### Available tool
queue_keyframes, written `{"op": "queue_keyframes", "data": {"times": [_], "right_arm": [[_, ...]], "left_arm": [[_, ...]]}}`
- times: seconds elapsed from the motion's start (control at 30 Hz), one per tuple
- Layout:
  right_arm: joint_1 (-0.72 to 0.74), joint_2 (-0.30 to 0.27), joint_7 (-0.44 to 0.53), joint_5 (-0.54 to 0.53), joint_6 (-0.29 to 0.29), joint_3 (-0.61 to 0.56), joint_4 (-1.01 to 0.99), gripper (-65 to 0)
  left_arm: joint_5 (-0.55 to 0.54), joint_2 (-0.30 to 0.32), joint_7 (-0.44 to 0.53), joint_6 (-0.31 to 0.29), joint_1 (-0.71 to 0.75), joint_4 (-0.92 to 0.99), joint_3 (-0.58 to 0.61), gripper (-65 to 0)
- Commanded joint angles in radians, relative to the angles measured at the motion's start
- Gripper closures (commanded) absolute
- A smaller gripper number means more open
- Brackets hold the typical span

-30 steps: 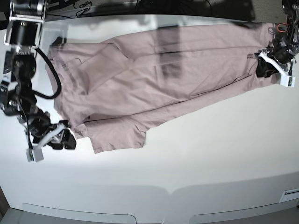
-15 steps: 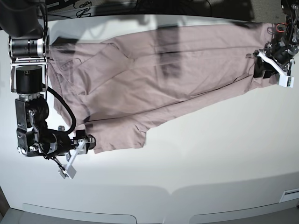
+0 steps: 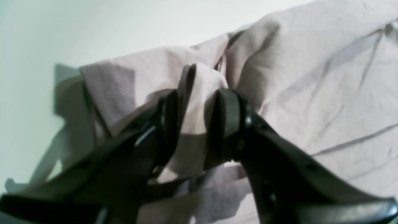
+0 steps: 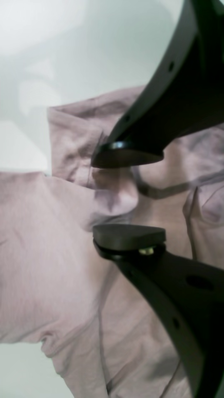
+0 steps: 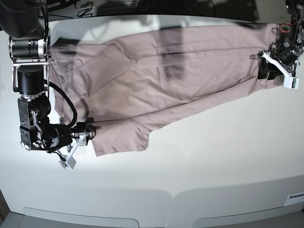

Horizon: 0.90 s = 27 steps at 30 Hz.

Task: Fold the T-shirt properly
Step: 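Regrasp the sleeve end with the right gripper, then pull the folded strip straight with both grippers, stretching it lengthwise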

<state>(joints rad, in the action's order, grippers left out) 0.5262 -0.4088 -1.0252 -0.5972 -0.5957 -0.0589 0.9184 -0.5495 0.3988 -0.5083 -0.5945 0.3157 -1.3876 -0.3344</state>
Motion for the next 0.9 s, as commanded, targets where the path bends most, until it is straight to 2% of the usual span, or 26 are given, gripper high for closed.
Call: {"op": "queue_keyframes", "data": {"times": [0.0,0.1,0.23,0.4,0.53,0.6,0.7,0.87], "right_arm": [[0.031,-0.003,0.016,-0.003,-0.007,0.005,0.003,-27.6],[0.031,0.021,0.019,0.004,-0.007,0.005,-0.012,-21.6],[0.037,0.046,0.027,0.005,-0.007,0.005,-0.012,-18.4],[0.039,0.050,0.027,0.023,-0.026,0.005,-0.012,-0.6],[0.039,0.027,0.010,0.021,-0.042,0.006,0.005,0.0],[0.039,0.006,-0.058,0.001,-0.045,0.006,0.037,0.0],[0.030,-0.033,-0.190,-0.067,-0.068,0.008,0.116,0.0],[-0.034,-0.116,-0.256,-0.226,-0.056,0.048,0.292,0.0]], "left_arm": [[0.001,0.014,0.007,0.000,0.000,-0.010,-0.005,-21.1],[0.001,0.014,0.008,0.000,0.000,-0.010,-0.005,-21.1],[0.001,0.014,0.008,0.000,0.000,-0.010,-0.005,-21.1],[0.021,0.014,0.008,0.000,0.000,-0.010,-0.005,-21.1],[0.030,0.014,0.006,0.000,0.001,-0.010,-0.005,-21.1],[0.030,0.015,0.003,0.000,0.000,-0.010,-0.005,-21.1],[0.030,0.015,0.001,0.000,0.000,-0.010,-0.005,-21.1],[0.030,0.014,0.001,0.000,0.000,-0.010,-0.005,-21.1]]}}
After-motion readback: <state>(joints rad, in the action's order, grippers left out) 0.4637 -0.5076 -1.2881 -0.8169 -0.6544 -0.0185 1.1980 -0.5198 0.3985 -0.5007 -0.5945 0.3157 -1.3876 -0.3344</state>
